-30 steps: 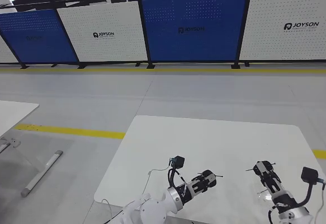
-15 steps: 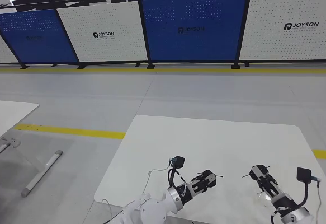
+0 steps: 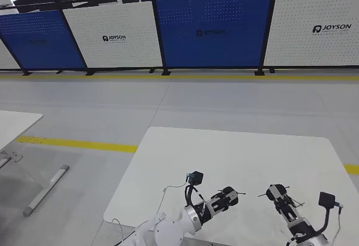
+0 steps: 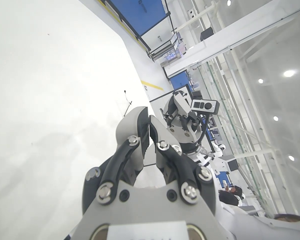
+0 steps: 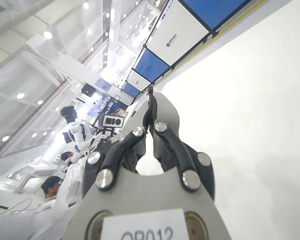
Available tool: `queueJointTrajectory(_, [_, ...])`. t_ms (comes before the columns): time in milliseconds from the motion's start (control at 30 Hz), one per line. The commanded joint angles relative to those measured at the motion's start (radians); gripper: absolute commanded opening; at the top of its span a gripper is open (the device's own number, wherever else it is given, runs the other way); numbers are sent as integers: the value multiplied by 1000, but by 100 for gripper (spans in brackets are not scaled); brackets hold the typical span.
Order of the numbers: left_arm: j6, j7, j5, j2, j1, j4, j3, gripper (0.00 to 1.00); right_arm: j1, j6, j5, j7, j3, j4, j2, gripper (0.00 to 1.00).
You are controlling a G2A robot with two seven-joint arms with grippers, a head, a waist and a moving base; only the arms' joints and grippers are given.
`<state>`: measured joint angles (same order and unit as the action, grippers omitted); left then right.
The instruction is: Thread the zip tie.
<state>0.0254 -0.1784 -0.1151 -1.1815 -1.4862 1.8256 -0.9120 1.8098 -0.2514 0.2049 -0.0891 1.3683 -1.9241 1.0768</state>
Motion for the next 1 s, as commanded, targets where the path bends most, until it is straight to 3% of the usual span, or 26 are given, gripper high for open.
queueJointTrajectory(0, [0, 0, 0, 0, 0, 0, 0, 0, 2, 12, 12, 22, -4, 0, 2, 0])
queueJointTrajectory(233, [0, 0, 0, 0, 0, 0, 0, 0, 2, 12, 12, 22, -4, 0, 2, 0])
queueJointTrajectory(500, [-33, 82, -77, -8, 10, -10, 23, 0, 2, 12, 12, 22, -4, 0, 2, 0])
queueJointTrajectory(767, [-33, 82, -77, -8, 10, -10, 23, 0, 2, 12, 12, 22, -4, 0, 2, 0])
queueJointTrajectory(967, [-33, 82, -77, -8, 10, -10, 23, 0, -28, 71, 53, 22, -41, -11, 10, 0])
